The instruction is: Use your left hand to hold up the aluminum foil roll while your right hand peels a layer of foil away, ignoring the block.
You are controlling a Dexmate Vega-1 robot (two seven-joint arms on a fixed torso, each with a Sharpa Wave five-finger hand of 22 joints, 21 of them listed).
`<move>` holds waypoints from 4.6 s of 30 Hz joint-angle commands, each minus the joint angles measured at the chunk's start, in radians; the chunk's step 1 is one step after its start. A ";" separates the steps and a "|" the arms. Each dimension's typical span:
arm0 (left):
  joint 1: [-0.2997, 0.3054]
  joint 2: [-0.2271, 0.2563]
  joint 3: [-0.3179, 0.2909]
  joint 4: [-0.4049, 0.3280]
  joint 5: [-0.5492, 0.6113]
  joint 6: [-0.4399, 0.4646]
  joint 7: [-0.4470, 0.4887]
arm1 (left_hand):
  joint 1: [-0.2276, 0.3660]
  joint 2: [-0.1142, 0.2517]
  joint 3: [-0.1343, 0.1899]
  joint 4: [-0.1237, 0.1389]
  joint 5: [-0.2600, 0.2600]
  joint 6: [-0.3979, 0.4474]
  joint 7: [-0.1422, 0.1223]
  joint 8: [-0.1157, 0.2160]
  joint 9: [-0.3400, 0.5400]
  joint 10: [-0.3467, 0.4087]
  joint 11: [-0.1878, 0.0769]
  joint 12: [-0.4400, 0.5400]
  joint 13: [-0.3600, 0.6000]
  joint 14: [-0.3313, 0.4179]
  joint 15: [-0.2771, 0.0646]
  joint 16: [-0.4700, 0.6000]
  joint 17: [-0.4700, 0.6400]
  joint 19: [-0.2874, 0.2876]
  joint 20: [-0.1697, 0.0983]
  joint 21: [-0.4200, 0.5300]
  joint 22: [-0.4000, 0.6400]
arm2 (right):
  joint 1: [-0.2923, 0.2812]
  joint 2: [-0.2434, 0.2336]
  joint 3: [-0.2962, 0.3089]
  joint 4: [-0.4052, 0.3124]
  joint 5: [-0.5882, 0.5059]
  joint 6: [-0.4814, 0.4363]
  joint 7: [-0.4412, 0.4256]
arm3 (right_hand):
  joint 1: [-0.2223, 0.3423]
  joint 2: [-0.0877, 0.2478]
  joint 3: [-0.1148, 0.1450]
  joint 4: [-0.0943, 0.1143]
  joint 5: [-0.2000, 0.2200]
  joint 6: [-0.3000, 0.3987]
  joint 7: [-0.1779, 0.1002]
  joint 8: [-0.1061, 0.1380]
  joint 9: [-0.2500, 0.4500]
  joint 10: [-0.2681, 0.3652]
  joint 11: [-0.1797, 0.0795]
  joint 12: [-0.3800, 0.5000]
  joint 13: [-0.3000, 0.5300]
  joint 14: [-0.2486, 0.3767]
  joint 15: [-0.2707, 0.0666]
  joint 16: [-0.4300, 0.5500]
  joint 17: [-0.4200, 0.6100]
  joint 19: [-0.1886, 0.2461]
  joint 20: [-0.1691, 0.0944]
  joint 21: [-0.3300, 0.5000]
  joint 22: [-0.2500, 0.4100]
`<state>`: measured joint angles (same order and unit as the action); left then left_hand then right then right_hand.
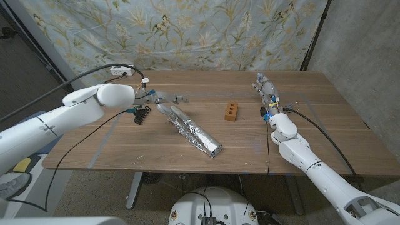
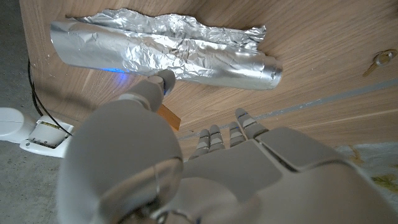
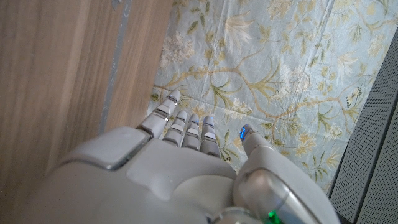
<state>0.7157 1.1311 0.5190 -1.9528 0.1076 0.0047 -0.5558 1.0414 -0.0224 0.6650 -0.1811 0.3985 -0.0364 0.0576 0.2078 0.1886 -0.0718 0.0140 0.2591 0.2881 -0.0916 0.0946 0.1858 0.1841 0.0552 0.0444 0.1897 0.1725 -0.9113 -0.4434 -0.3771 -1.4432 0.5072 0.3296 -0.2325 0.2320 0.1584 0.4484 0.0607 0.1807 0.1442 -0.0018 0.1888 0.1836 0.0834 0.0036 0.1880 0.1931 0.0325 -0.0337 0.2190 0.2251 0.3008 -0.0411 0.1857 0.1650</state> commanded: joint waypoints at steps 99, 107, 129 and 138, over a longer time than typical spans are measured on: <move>-0.056 -0.131 0.120 -0.003 0.374 -0.155 -0.092 | 0.123 0.024 -0.161 0.022 -0.130 0.141 -0.022 0.037 0.035 0.075 -0.057 0.206 0.162 0.115 -0.068 0.035 0.043 0.027 -0.018 0.013 0.008 | -0.019 0.002 -0.005 0.018 -0.038 -0.040 -0.084 | 0.015 0.016 -0.004 -0.007 0.003 -0.021 0.003 -0.001 0.003 -0.035 0.006 0.003 0.003 -0.019 -0.008 0.001 0.005 -0.024 -0.054 0.001 0.003; -0.052 -0.137 0.128 0.006 0.406 -0.154 -0.088 | 0.122 0.025 -0.173 0.024 -0.138 0.159 -0.025 0.043 0.039 0.087 -0.056 0.225 0.175 0.126 -0.070 0.039 0.047 0.035 -0.018 0.016 0.009 | -0.025 0.001 -0.008 0.009 -0.042 -0.047 -0.089 | 0.016 0.016 -0.004 -0.007 0.004 -0.021 0.003 -0.001 0.003 -0.035 0.004 0.003 0.003 -0.020 -0.008 0.002 0.005 -0.025 -0.054 0.001 0.003; 0.007 -0.138 0.112 0.013 0.517 -0.140 0.046 | 0.148 0.047 -0.190 0.018 -0.143 0.181 -0.032 0.056 0.053 0.079 -0.054 0.266 0.217 0.140 -0.069 0.054 0.071 0.036 -0.012 0.017 0.011 | -0.017 0.019 -0.018 0.056 -0.034 -0.035 -0.078 | 0.016 0.017 -0.005 -0.007 0.004 -0.022 0.003 0.000 0.003 -0.037 0.005 0.004 0.002 -0.020 -0.008 0.002 0.005 -0.025 -0.054 0.002 0.003; 0.004 -0.161 0.120 0.015 0.519 -0.144 0.053 | 0.156 0.051 -0.197 0.018 -0.143 0.190 -0.033 0.061 0.057 0.087 -0.056 0.283 0.231 0.150 -0.069 0.062 0.080 0.043 -0.011 0.019 0.012 | -0.025 0.015 -0.010 0.056 -0.026 -0.027 -0.075 | 0.016 0.016 -0.005 -0.008 0.004 -0.022 0.004 0.001 0.003 -0.037 0.005 0.005 0.002 -0.020 -0.009 0.003 0.004 -0.025 -0.054 0.002 0.003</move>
<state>0.7156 0.9895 0.6359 -1.9424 0.6149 -0.1364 -0.5263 1.1831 0.0277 0.4755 -0.1640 0.2583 0.1415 0.0270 0.2594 0.2415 0.0091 -0.0376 0.5333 0.5126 0.0504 0.0286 0.2410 0.2582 0.0913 0.0340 0.2046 0.1793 -0.9290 -0.4267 -0.3940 -1.3930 0.4726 0.2944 -0.3103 0.2355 0.1548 0.4429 0.0552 0.1807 0.1265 0.0054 0.1888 0.1836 0.0484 0.0077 0.1881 0.1931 0.0217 -0.0335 0.2190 0.2251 0.2795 -0.0411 0.1857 0.1649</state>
